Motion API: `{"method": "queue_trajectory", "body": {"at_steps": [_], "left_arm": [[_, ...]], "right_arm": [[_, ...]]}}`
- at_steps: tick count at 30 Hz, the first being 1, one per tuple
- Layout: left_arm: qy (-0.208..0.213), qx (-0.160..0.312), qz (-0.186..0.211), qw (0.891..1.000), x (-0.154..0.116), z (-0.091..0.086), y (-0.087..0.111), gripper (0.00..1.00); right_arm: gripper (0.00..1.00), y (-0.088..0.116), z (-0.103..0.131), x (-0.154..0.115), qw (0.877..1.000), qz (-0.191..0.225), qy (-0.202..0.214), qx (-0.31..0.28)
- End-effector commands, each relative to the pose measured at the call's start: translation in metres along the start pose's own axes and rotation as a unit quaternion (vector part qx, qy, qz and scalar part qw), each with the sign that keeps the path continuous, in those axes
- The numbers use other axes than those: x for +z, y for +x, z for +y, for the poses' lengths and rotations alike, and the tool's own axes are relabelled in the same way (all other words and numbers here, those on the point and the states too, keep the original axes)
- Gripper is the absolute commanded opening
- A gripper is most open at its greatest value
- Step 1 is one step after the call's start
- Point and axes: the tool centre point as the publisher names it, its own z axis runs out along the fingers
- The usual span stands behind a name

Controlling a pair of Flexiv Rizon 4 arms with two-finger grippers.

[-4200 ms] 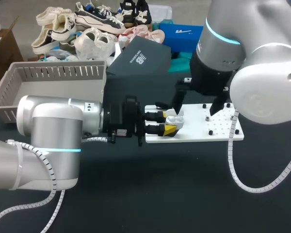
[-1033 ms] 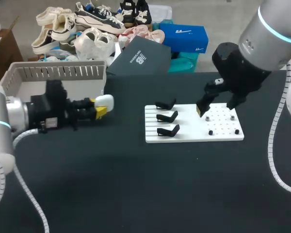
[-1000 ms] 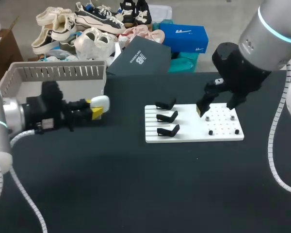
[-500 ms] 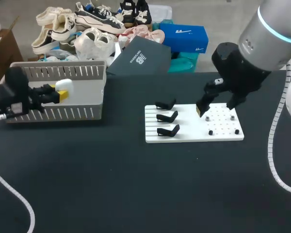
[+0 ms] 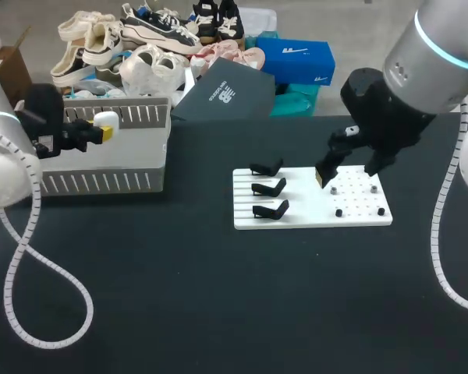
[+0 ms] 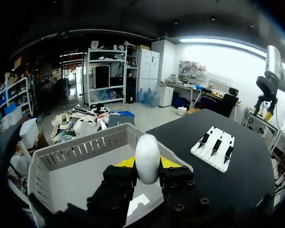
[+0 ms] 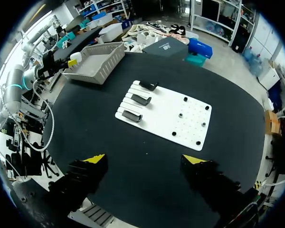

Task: Pick up each earbud case from the left stands, insert the matching earbuds, close the lid, and place the case in the box.

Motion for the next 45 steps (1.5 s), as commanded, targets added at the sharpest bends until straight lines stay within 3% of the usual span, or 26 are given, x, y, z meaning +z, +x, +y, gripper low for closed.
{"method": "queue_trajectory", "body": {"at_steps": [1, 2, 4, 5, 6, 7, 11, 17, 22, 24, 25, 33, 39, 45], "left_arm": [[-0.059, -0.001, 0.023, 0.998, 0.049, -0.002, 0.007, 0.04], [-0.055, -0.004, 0.024, 0.998, 0.051, -0.002, 0.011, 0.18], [-0.055, -0.009, 0.029, 0.998, 0.055, -0.001, 0.016, 0.31], [-0.055, -0.010, 0.030, 0.998, 0.055, -0.001, 0.016, 0.47], [-0.054, -0.009, 0.031, 0.998, 0.055, -0.001, 0.017, 0.85], [-0.054, -0.008, 0.032, 0.998, 0.055, -0.001, 0.017, 1.00], [-0.054, 0.007, 0.022, 0.998, 0.049, -0.005, 0.013, 1.00], [-0.037, 0.036, -0.012, 0.999, 0.034, -0.029, -0.004, 1.00], [0.000, 0.055, -0.037, 0.998, 0.021, -0.066, -0.017, 1.00], [0.008, 0.055, -0.040, 0.998, 0.020, -0.071, -0.018, 1.00], [0.025, 0.058, -0.046, 0.997, 0.016, -0.088, -0.020, 1.00], [0.102, 0.053, -0.048, 0.992, 0.014, -0.155, -0.014, 1.00], [0.130, 0.054, -0.040, 0.989, 0.012, -0.190, -0.008, 1.00], [0.151, 0.065, -0.039, 0.986, 0.013, -0.214, -0.004, 1.00]], "right_arm": [[1.00, 0.002, 0.000, 0.000, 1.000, -0.002, 0.000, 0.000], [1.00, 0.002, 0.000, 0.000, 1.000, -0.002, 0.000, 0.000], [1.00, 0.002, 0.000, 0.000, 1.000, -0.002, 0.000, 0.000], [1.00, 0.002, 0.000, 0.000, 1.000, -0.002, 0.000, 0.000], [1.00, 0.002, 0.000, 0.000, 1.000, -0.002, 0.000, 0.000], [1.00, 0.002, 0.000, 0.000, 1.000, -0.002, 0.000, 0.000], [1.00, 0.002, 0.000, 0.000, 1.000, -0.002, 0.000, 0.000], [1.00, 0.002, 0.000, 0.000, 1.000, -0.002, 0.000, 0.000], [1.00, 0.002, 0.000, 0.000, 1.000, -0.002, 0.000, 0.000], [1.00, 0.002, 0.000, 0.000, 1.000, -0.002, 0.000, 0.000], [1.00, 0.002, 0.000, 0.000, 1.000, -0.002, 0.000, 0.000], [1.00, 0.002, 0.000, 0.000, 1.000, -0.002, 0.000, 0.000], [1.00, 0.002, 0.000, 0.000, 1.000, -0.002, 0.000, 0.000], [1.00, 0.002, 0.000, 0.000, 1.000, -0.002, 0.000, 0.000]]}}
